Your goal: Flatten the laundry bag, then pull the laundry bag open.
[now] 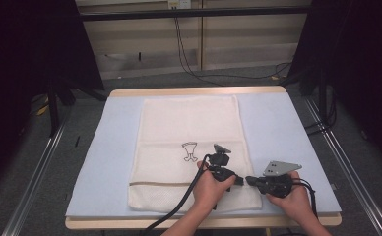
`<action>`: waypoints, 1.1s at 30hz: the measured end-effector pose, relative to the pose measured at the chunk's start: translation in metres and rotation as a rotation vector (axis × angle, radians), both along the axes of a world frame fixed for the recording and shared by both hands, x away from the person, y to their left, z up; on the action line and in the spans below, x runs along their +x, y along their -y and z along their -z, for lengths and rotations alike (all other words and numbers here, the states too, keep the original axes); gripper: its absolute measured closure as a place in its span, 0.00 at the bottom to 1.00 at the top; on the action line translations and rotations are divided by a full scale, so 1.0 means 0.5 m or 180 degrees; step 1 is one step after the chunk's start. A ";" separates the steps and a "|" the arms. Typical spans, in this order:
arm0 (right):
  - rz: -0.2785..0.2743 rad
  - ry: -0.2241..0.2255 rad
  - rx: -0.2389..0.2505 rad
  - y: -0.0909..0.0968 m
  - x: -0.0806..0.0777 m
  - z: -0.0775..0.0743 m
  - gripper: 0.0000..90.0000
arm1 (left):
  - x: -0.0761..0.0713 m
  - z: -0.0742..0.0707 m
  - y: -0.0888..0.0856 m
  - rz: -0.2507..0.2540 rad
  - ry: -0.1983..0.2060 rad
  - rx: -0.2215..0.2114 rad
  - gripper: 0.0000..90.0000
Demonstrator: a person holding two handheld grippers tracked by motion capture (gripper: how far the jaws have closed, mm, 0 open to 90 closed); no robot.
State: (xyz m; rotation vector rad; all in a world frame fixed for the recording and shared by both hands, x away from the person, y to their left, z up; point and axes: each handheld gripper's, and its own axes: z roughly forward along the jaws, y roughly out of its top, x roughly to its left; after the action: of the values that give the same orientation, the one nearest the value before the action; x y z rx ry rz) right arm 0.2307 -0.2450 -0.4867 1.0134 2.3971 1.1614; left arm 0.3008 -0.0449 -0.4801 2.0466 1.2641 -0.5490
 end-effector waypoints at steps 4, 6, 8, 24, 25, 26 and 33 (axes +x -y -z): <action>-0.0004 0.0008 -0.0006 0.000 0.000 0.000 1.00 | 0.001 -0.001 0.001 -0.0002 -0.0007 0.0003 0.97; 0.0002 0.0001 -0.0012 0.000 -0.001 0.000 1.00 | 0.000 -0.002 0.002 -0.0031 -0.0045 -0.0018 0.97; -0.0004 0.0015 -0.0015 -0.001 -0.001 0.000 1.00 | 0.002 -0.001 0.001 -0.0043 -0.0050 -0.0017 0.97; 0.0006 -0.0014 0.0010 0.002 0.000 0.001 1.00 | 0.002 0.003 -0.009 -0.0046 -0.0113 -0.0124 0.97; 0.0014 -0.0008 0.0003 0.001 -0.001 0.001 1.00 | 0.003 0.002 -0.012 -0.0032 -0.0121 -0.0101 0.97; 0.0008 -0.0010 0.0007 0.002 -0.001 0.001 1.00 | 0.003 0.000 -0.014 -0.0041 -0.0120 -0.0102 0.97; 0.0002 -0.0042 0.0037 0.003 0.001 0.001 1.00 | 0.008 -0.005 -0.038 -0.0030 -0.0134 -0.0101 0.97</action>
State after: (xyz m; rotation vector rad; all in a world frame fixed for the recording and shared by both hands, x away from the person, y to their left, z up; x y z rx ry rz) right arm 0.2313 -0.2467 -0.4873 1.0286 2.4027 1.1733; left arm 0.3047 -0.0258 -0.4774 2.0117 1.2810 -0.6069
